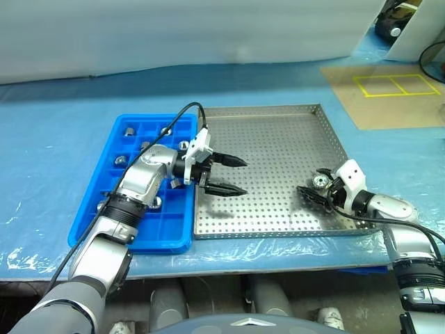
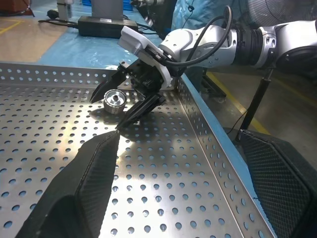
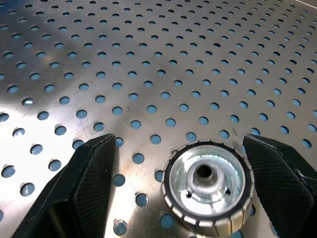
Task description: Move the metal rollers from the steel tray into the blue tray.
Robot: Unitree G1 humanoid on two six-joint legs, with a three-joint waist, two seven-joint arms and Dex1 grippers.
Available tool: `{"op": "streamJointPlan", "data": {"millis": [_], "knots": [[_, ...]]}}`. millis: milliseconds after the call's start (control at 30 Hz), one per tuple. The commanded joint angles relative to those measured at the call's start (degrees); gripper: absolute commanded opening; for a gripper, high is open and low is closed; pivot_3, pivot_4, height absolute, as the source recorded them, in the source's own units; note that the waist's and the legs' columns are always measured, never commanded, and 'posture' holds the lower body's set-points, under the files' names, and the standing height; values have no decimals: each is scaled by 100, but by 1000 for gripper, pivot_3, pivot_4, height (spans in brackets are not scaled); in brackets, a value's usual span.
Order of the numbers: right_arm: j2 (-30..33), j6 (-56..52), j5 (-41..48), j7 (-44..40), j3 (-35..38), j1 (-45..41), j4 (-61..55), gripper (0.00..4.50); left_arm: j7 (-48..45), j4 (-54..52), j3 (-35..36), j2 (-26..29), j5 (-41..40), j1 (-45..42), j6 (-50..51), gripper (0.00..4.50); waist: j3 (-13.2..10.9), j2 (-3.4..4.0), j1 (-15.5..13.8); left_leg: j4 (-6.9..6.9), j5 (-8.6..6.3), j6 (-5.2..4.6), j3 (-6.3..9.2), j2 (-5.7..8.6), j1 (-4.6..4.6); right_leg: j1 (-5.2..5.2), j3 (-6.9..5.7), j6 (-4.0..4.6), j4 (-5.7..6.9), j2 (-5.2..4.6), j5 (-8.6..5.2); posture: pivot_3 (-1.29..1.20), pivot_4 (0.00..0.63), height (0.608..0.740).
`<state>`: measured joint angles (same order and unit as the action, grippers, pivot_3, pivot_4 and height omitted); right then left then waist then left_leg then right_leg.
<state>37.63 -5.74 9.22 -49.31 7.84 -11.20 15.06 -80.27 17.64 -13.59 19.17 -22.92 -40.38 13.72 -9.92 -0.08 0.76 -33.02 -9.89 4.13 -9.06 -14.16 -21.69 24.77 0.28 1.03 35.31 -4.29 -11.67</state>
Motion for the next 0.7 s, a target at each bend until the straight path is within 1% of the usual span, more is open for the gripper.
{"op": "streamJointPlan", "data": {"millis": [33,100,167,200,267,300,367,467,567,633,700], "knots": [[-15,68,61,-18,-17,-62,18,4053,48,-278,137,70,-30,72,-1,4094,0,0,-1,0,-1,-2,0,1,-1,0,0,0,-2,-1,0,-293,150,740],[-14,77,73,-53,-37,-71,32,3616,46,-336,135,110,-42,119,18,4094,0,1,-4,1,-4,-6,-1,3,-1,0,0,0,-7,-2,0,-289,150,740],[-13,104,-3,14,-61,-96,66,3009,66,-361,144,139,-51,139,38,4094,0,0,-5,1,-4,-7,-1,3,-1,-1,0,0,-9,-2,0,-286,150,740],[-14,114,-25,36,-71,-110,80,3009,72,-371,150,152,-56,147,48,4094,0,1,-5,1,-4,-7,-1,3,-1,-1,0,0,-9,-2,0,-286,150,740],[-40,94,87,-28,-48,-117,32,2483,80,-397,155,173,-62,164,67,4094,0,0,-6,1,-4,-6,-2,4,1,-2,0,0,-9,-4,0,-286,150,740],[-36,72,79,-20,-61,-113,28,2289,82,-412,154,180,-63,172,72,4094,0,1,-5,1,-4,-6,-2,5,2,-3,0,0,-9,-5,0,-285,150,740],[-10,130,-63,78,-112,-102,64,1686,88,-417,157,185,-65,172,79,4094,0,1,-6,1,-4,-6,-2,5,1,-3,1,0,-9,-5,0,-286,150,740],[-31,60,110,-116,-122,-33,-124,1705,101,-407,176,206,-59,168,68,4094,0,1,-5,1,-4,-7,-2,5,1,-3,1,0,-10,-5,0,-282,150,740],[-66,83,-63,54,-236,-152,-198,1705,156,-511,256,266,-97,199,97,4094,0,0,1,2,-4,-7,-2,5,2,-3,0,0,-10,-4,0,-275,150,740],[-115,38,-33,4,-353,-273,-357,1705,215,-640,338,337,-122,239,130,4094,0,1,12,3,-4,-7,-3,5,3,-3,1,0,-10,-4,0,-258,150,740],[-229,-36,29,-97,-560,-586,-601,1705,259,-881,506,563,-172,314,206,4094,-1,2,26,4,-4,-6,-3,4,4,-2,0,0,-9,-4,0,-242,150,740]]}}
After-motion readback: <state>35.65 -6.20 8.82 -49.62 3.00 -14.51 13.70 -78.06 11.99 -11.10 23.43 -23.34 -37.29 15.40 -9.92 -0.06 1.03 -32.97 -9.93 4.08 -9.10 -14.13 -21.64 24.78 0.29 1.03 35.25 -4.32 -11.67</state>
